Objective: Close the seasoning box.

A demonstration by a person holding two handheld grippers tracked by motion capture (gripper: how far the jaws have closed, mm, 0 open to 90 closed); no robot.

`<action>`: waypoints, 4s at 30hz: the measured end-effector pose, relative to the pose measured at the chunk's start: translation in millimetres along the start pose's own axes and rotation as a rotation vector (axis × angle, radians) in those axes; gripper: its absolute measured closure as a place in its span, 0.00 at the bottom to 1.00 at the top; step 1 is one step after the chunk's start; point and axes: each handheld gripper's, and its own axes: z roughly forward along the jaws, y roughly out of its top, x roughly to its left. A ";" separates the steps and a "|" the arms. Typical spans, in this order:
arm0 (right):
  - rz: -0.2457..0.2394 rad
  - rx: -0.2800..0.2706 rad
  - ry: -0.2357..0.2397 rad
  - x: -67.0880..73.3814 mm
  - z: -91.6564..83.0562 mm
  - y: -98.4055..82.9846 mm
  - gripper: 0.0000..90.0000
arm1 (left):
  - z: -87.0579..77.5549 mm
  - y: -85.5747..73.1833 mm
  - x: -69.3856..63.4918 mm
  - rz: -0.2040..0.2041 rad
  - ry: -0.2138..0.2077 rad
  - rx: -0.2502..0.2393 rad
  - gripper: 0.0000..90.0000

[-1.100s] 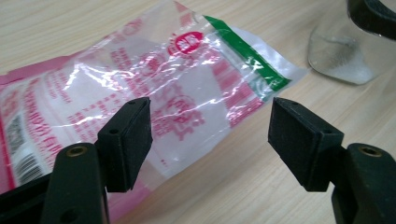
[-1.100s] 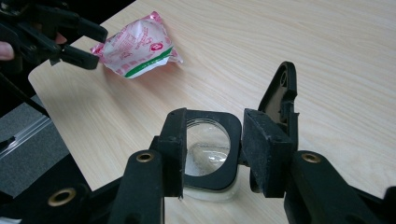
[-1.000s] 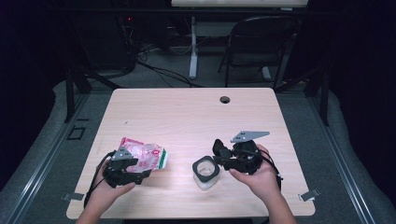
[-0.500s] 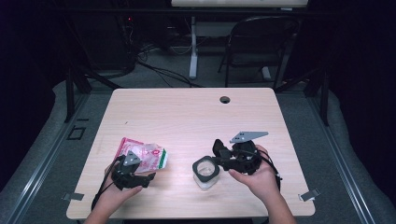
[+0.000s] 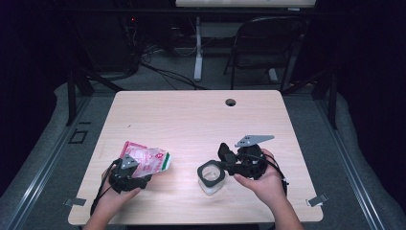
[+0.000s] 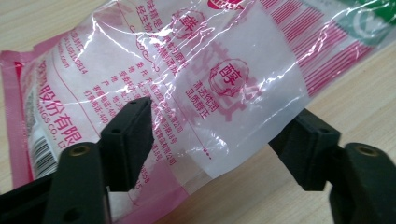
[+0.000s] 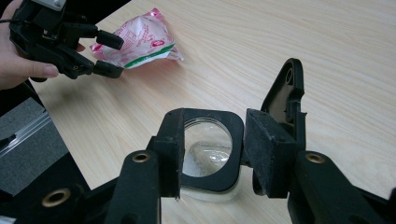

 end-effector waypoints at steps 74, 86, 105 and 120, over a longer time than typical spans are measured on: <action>0.014 0.012 -0.007 1.0 3.9 -7.6 0.65 | 11.1 4.5 29.2 -0.140 -0.030 -0.038 0.98; 0.022 0.009 -0.010 0.6 1.1 -9.7 0.65 | 12.9 4.5 32.9 -0.165 -0.064 -0.042 0.97; 0.019 0.004 -0.009 0.3 0.0 -11.1 0.65 | 14.3 5.2 30.7 -0.144 -0.038 -0.047 1.00; 0.018 0.007 -0.009 0.3 0.1 -11.4 0.65 | 8.6 7.3 30.9 -0.126 -0.046 -0.055 1.00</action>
